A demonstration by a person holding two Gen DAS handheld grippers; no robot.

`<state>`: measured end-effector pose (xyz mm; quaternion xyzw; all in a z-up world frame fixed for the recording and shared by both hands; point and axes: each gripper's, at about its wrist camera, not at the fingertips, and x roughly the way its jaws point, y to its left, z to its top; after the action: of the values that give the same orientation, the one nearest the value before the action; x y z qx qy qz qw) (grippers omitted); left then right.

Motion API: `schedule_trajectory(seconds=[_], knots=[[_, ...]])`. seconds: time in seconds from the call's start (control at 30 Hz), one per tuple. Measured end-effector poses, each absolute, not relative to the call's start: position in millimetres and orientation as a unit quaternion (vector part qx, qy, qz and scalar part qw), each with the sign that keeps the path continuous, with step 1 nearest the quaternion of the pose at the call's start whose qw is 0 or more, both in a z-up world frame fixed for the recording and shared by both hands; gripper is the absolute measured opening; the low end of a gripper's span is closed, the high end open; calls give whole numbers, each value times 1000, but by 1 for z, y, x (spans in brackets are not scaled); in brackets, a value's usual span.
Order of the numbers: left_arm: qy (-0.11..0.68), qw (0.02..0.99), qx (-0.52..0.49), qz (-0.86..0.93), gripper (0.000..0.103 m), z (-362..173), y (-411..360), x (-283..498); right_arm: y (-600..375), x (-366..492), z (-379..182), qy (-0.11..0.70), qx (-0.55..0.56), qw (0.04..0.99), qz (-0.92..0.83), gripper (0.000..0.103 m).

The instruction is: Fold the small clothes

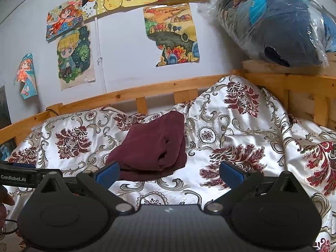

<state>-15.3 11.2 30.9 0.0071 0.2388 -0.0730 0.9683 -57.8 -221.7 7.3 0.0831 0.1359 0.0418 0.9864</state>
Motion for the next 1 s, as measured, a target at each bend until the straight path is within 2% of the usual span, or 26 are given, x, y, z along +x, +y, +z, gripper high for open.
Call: schedule_trajectory(seconds=[1.0], knots=[[239, 968, 14, -81, 102, 32, 7, -17, -223, -59, 6, 135, 94, 985, 48, 103]])
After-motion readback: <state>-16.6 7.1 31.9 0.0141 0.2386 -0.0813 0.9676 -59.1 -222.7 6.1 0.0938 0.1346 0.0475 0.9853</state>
